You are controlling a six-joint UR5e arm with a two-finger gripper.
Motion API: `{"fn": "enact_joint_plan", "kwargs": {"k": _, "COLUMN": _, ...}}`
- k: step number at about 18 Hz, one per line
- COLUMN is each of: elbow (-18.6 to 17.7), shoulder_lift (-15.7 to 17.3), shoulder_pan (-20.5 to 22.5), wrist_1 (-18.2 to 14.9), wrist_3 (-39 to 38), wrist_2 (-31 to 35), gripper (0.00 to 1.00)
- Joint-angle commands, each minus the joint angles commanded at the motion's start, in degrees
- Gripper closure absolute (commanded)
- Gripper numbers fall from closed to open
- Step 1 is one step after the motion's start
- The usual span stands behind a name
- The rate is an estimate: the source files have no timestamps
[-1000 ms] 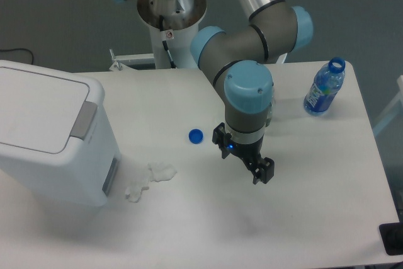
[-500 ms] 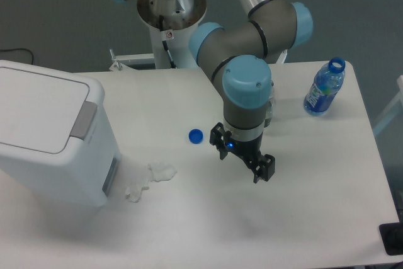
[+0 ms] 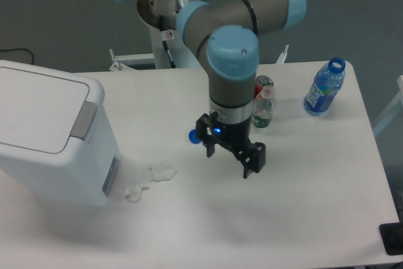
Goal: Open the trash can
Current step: 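Move the gripper over the trash can and lower it onto the lid edge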
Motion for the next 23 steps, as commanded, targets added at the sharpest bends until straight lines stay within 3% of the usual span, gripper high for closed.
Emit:
{"fn": "enact_joint_plan", "kwargs": {"k": 2, "elbow": -0.4, "shoulder_lift": 2.3, "shoulder_pan": -0.4, "wrist_1": -0.2, "wrist_3": -4.5, "wrist_2": -4.5, "gripper": 0.63}}
{"fn": "enact_joint_plan", "kwargs": {"k": 3, "elbow": -0.5, "shoulder_lift": 3.3, "shoulder_pan": -0.8, "wrist_1": -0.3, "wrist_3": -6.6, "wrist_2": -6.2, "gripper": 0.75}}
{"fn": "enact_joint_plan", "kwargs": {"k": 5, "elbow": -0.5, "shoulder_lift": 4.4, "shoulder_pan": -1.8, "wrist_1": -0.4, "wrist_3": -8.3, "wrist_2": -8.7, "gripper": 0.88}}
{"fn": "enact_joint_plan", "kwargs": {"k": 9, "elbow": -0.5, "shoulder_lift": 5.4, "shoulder_pan": -3.3, "wrist_1": -0.4, "wrist_3": -13.3, "wrist_2": -11.0, "gripper": 0.91}}
{"fn": "enact_joint_plan", "kwargs": {"k": 12, "elbow": -0.5, "shoulder_lift": 6.3, "shoulder_pan": -3.4, "wrist_1": -0.4, "wrist_3": -16.8, "wrist_2": -13.6, "gripper": 1.0}}
{"fn": "enact_joint_plan", "kwargs": {"k": 18, "elbow": -0.4, "shoulder_lift": 8.9, "shoulder_pan": -4.2, "wrist_1": -0.5, "wrist_3": -21.8, "wrist_2": -17.2, "gripper": 1.0}}
{"fn": "enact_joint_plan", "kwargs": {"k": 23, "elbow": -5.3, "shoulder_lift": 12.3, "shoulder_pan": -6.6, "wrist_1": -0.6, "wrist_3": -23.0, "wrist_2": -17.7, "gripper": 1.0}}
